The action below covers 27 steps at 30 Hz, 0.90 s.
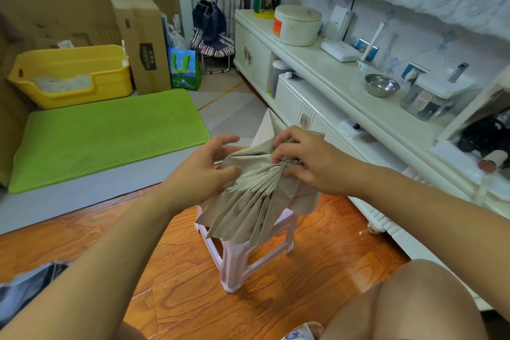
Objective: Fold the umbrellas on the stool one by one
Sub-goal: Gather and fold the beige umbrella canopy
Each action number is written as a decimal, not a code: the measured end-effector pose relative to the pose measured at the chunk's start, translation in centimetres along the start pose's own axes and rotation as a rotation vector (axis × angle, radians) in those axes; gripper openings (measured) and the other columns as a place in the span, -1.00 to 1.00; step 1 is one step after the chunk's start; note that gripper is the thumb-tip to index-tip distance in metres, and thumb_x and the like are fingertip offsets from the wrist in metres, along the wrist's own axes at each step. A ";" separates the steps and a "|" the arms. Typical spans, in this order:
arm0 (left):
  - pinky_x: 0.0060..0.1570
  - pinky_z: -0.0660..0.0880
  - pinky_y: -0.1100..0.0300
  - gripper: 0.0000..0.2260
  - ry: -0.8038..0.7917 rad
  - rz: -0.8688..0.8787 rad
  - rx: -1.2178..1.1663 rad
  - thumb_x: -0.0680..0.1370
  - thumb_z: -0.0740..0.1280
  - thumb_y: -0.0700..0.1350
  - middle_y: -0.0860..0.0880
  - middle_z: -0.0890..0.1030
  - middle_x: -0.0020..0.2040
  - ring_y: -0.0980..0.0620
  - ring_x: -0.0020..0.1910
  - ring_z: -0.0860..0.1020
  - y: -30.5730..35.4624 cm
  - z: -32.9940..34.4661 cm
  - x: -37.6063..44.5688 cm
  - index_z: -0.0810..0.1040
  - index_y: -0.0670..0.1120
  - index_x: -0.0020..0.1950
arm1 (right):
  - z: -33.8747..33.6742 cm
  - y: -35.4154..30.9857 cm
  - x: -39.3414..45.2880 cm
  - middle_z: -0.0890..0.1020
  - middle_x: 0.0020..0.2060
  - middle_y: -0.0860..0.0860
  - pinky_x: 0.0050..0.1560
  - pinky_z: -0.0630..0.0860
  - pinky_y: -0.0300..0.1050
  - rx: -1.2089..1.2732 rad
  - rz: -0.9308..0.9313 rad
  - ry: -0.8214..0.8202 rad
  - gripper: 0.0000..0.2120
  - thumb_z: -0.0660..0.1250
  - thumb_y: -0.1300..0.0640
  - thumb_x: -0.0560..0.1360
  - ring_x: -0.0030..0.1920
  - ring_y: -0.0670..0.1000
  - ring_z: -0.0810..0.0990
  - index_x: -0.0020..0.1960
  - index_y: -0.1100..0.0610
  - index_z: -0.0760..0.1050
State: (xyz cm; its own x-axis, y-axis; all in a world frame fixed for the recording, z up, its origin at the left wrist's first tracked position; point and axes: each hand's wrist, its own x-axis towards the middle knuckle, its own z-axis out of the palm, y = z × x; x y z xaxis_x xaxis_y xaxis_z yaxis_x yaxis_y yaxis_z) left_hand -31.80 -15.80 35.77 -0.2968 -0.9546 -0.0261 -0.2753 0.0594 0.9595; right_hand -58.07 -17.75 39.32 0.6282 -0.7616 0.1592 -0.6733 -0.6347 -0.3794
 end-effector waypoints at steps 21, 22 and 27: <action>0.06 0.55 0.01 -0.84 -0.238 0.076 0.060 0.66 0.33 -0.11 -0.13 0.73 -0.01 0.08 -0.08 0.61 0.1 0.4 1.7 0.71 -0.08 0.08 | -0.8 -0.8 0.3 0.31 0.54 -0.13 0.37 0.27 -0.33 -0.067 -0.087 -0.115 -0.73 0.43 0.35 0.46 0.39 -0.18 0.37 0.05 0.04 0.60; 0.04 0.54 0.04 -0.83 -0.241 0.073 0.058 0.67 0.31 -0.11 -0.11 0.73 -0.02 0.10 -0.09 0.60 0.0 0.5 1.6 0.70 -0.09 0.09 | -0.7 -0.8 0.4 0.43 0.47 -0.13 0.38 0.33 -0.20 -0.073 -0.103 -0.111 -0.73 0.43 0.35 0.45 0.36 -0.11 0.42 0.05 0.04 0.59; -0.01 0.46 -0.07 -0.58 -0.247 0.064 0.094 0.66 0.26 0.16 -0.10 0.61 -0.14 0.04 -0.14 0.50 0.4 0.5 1.2 0.62 -0.21 0.05 | -0.5 -1.0 0.3 0.65 0.11 -0.17 0.16 0.49 0.06 -0.039 -0.091 -0.081 -0.76 0.35 0.22 0.40 0.13 -0.05 0.53 0.05 0.06 0.61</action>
State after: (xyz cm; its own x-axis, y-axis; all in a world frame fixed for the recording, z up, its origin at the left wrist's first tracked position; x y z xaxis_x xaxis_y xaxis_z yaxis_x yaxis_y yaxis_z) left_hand -32.71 -16.75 35.94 -0.5275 -0.8483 -0.0454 -0.3290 0.1547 0.9316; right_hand -57.46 -17.40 40.23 0.7157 -0.6886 0.1167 -0.6256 -0.7064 -0.3312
